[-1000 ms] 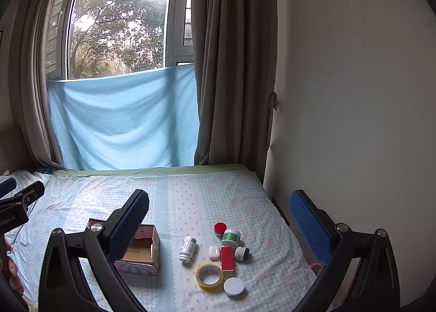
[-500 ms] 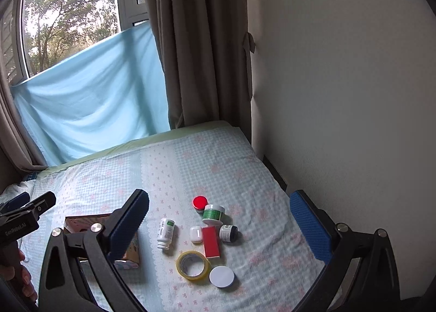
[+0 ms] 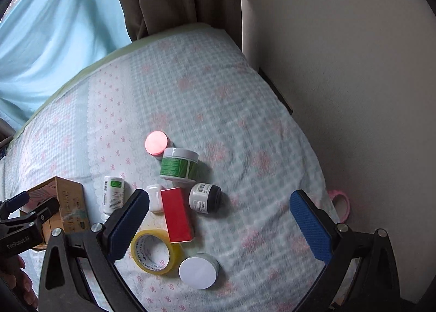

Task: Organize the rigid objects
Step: 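Grasp the white pill bottle with the left tool while the right tool grasps the white-and-black jar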

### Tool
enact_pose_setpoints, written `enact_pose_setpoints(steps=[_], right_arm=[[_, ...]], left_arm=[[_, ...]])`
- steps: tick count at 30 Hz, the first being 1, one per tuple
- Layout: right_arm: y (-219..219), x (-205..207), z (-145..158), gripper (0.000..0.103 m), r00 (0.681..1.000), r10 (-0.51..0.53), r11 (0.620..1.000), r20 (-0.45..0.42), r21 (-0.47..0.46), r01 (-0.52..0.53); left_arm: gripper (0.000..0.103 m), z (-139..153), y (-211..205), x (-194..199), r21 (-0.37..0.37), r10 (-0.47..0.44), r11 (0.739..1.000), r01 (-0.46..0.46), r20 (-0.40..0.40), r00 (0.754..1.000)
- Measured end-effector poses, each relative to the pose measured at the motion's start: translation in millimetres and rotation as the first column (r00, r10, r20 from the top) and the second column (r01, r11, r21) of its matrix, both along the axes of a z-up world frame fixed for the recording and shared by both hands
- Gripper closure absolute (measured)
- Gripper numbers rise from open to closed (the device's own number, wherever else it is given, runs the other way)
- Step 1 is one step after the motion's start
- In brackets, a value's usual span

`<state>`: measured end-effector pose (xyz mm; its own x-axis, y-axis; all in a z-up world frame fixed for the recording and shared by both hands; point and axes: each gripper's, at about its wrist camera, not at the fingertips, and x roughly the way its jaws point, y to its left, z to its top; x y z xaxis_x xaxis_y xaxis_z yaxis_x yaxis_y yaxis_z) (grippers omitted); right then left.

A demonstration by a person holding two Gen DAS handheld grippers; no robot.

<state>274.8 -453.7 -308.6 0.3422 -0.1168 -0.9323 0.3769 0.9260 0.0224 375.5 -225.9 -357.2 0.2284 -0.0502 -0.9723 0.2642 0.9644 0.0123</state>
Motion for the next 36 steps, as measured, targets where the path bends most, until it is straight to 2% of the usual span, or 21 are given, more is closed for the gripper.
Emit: enact_pose_setpoints(steps=[2,3,8,11,12,17,19,23,25,27,36], right_arm=[[-3,13,-32,0.002,0.998,-0.007,1.000,-0.063,0.021,0.008],[-3,18,-48,0.007,0.995,-0.011,0.999,-0.096,0.034,0.014],[0,37,-108,0.010,0.977,-0.017,0.997,-0.214,0.073,0.033],[3,46,-131,0.016,0.967,-0.020,0.996,-0.253,0.083,0.042],[4,48,-138,0.017,0.964,-0.023,0.996,-0.264,0.078,0.045],[1,57,-166,0.022,0.940,-0.051,0.994,-0.338,0.075,0.081],[4,60,-176,0.030,0.931,-0.045,0.994,-0.363,0.074,0.077],[6,61,-187,0.038,0.923,-0.052,0.993,-0.381,0.076,0.087],[5,59,-188,0.049,0.927,-0.056,0.990,-0.372,0.098,0.099],[6,61,-189,0.053,0.927,-0.045,0.988,-0.372,0.122,0.097],[12,61,-181,0.054,0.935,-0.041,0.987,-0.353,0.133,0.094]], left_arm=[[0.005,-30,0,12,0.016,0.005,1.000,-0.005,-0.052,0.999],[0.006,-43,0,17,0.018,0.010,1.000,-0.009,-0.077,0.997],[0.007,-95,2,35,0.040,0.027,0.999,-0.021,-0.157,0.987],[0.011,-119,-1,42,0.051,0.018,0.999,-0.008,-0.189,0.982],[0.016,-126,-2,44,0.056,0.014,0.998,-0.003,-0.202,0.979],[0.018,-156,-8,52,0.062,0.019,0.998,-0.004,-0.249,0.968],[0.027,-164,-9,53,0.060,0.020,0.998,-0.005,-0.262,0.965],[0.040,-176,-12,53,0.057,0.014,0.998,0.003,-0.286,0.958],[0.055,-182,-12,53,0.044,0.013,0.999,0.000,-0.305,0.952],[0.055,-184,-13,52,0.039,0.011,0.999,0.001,-0.306,0.952],[0.055,-167,-12,44,0.034,0.002,0.999,0.008,-0.277,0.961]])
